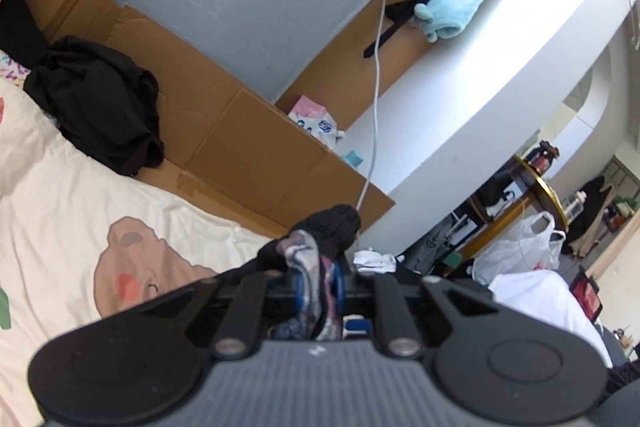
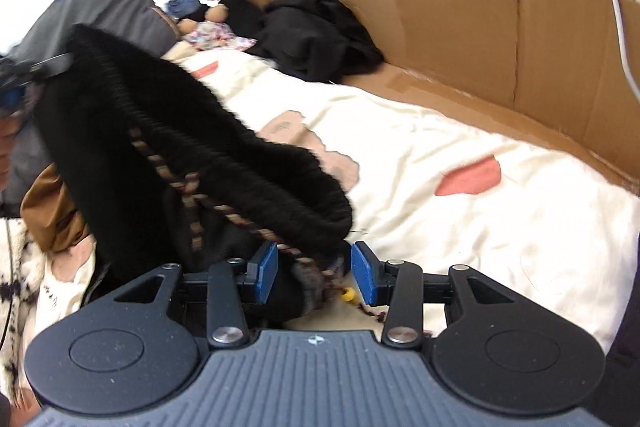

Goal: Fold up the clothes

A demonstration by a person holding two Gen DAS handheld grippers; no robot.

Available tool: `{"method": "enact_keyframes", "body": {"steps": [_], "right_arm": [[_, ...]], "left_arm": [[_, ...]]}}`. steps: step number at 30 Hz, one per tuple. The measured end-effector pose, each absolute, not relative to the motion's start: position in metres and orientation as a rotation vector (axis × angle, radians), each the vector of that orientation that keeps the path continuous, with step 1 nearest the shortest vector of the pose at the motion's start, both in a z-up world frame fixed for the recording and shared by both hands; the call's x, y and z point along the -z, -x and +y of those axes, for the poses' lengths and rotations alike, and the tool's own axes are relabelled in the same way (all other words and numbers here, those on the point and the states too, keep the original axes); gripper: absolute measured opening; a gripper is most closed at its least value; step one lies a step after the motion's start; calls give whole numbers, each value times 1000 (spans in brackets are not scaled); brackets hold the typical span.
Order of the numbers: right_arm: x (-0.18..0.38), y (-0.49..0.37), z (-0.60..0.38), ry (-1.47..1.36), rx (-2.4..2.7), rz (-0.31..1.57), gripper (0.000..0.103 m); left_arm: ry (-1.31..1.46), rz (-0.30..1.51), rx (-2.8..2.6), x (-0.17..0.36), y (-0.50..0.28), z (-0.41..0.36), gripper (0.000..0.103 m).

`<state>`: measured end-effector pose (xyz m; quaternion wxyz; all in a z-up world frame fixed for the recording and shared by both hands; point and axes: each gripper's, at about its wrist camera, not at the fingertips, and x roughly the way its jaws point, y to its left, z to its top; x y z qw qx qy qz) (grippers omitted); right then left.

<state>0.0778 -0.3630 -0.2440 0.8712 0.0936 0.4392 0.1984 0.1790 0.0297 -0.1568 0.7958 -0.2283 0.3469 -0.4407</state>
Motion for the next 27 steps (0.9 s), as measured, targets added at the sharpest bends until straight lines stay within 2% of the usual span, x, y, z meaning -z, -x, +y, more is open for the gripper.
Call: {"method": "enact_keyframes", "body": {"steps": [4, 6, 13, 15, 27], "right_arm": [[260, -91, -373, -241, -429, 934, 46], [266, -97, -375, -259, -449, 946, 53], [287, -114, -372, -334, -490, 986, 60], [292, -119, -371, -379, -523, 1002, 65], [312, -145, -349, -445, -642, 1052, 68]], "left_arm": [[487, 746, 960, 156, -176, 34, 15], [486, 748, 969, 156, -174, 37, 15], [487, 756, 1005, 159, -168, 44, 15], [488, 763, 1011, 161, -167, 46, 15], [494, 770, 1050, 163, -162, 53, 15]]}}
